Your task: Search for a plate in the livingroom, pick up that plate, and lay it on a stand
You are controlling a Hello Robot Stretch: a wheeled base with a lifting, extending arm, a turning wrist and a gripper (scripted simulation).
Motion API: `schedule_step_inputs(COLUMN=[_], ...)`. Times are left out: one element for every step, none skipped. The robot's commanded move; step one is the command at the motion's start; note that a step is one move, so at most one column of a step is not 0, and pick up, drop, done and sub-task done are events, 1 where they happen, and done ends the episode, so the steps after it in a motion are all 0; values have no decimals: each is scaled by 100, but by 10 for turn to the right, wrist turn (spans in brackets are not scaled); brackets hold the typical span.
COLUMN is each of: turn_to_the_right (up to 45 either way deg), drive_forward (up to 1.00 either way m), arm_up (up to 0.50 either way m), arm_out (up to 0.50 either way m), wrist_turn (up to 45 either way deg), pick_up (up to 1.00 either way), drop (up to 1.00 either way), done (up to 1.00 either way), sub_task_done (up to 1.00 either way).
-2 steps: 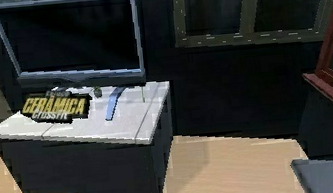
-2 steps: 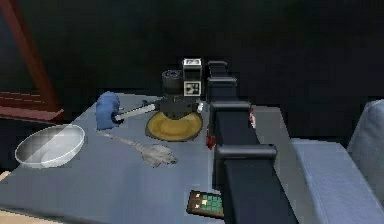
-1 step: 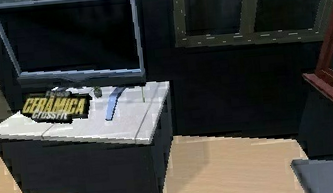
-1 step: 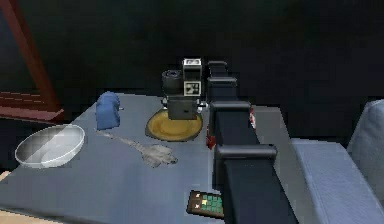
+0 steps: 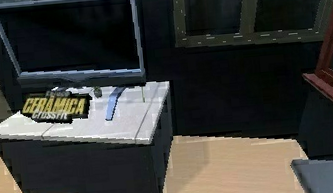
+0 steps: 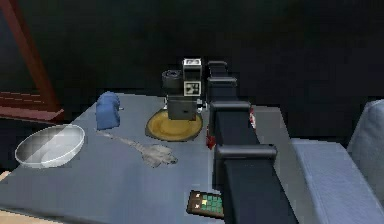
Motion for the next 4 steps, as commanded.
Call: schedule_step_inputs(turn_to_the_right=[0,0,0,0], drive_forward=[0,0,0,0], arm_up=[-14,0,10,4], arm_out=[0,0,0,0], wrist_turn=[0,0,0,0], pick_up=[0,100,0,0], drop=[0,0,0,0], done=[0,0,0,0], sub_task_done=[0,0,0,0])
